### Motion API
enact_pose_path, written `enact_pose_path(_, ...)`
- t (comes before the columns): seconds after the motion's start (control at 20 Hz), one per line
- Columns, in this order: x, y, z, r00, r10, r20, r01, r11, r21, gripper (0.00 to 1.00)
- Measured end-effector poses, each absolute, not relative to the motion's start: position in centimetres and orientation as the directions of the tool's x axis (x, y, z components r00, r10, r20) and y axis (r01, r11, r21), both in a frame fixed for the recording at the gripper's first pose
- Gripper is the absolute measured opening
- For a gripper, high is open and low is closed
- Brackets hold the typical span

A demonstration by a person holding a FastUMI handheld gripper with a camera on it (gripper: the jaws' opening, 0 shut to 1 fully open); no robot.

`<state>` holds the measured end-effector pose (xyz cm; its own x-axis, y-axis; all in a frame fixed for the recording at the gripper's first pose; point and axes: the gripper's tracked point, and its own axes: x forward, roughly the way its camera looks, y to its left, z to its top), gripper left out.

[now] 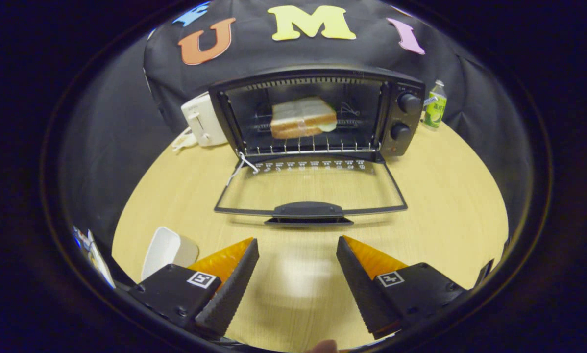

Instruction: Open the toaster oven, put the food inside, and close the toaster oven door.

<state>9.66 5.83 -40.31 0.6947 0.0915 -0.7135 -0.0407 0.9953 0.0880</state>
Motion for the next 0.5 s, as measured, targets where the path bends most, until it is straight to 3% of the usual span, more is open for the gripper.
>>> enact_pose_path(0.5,12.2,4.6,-42.5,0.696,-0.006,-0.718,0.05,0.998,0.04,1.0)
